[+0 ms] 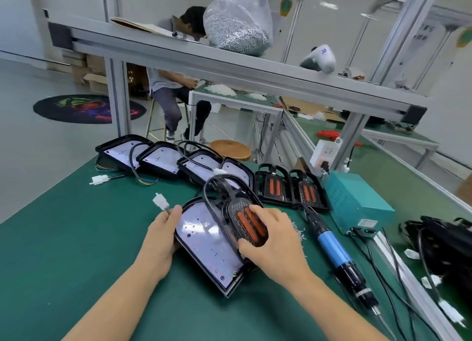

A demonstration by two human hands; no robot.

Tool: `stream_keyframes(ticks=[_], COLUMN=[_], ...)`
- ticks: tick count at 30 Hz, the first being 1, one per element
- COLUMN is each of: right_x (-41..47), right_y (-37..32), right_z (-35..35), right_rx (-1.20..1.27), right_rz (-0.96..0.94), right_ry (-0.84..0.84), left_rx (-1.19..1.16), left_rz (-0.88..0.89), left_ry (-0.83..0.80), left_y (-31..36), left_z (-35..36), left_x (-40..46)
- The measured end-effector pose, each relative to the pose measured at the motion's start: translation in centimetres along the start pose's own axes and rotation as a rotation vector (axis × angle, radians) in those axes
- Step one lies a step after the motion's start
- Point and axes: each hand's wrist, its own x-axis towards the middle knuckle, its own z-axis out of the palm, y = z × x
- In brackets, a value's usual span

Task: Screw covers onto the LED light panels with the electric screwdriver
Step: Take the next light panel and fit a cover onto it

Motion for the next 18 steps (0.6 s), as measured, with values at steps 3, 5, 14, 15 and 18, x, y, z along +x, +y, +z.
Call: stream_keyframes(ticks=[3,5,14,15,18], right_x=[-0.9,-1.2,-2.9,-3.0,-3.3], right_y=[-1.4,-1.9,-3.4,-3.3,-3.3], right_z=[0.9,1.1,1.6,1.6,1.5], right_rx=[-0.11,-0.175,-0.348,-0.34,-0.305], right_rz=[-0.082,-0.147,-0.225,-0.215,-0.193], right_ry=[-0.025,0.025,-0.033,-0.049,-0.064], left_rx=[-0.035,-0.039,-0.122,-0.131,-0.101], left_rz=[-0.01,-0.022,-0.092,-0.101,-0.084], left_ry=[-0.012,-0.026,0.026,0.011,-0.061], left_y=[0.2,0.3,0.2,0.2,0.3], left_z=[-0.1,-0.3,0.0,-0.1,-0.2], left_x=[-0.1,-0.1,0.0,0.0,-0.3])
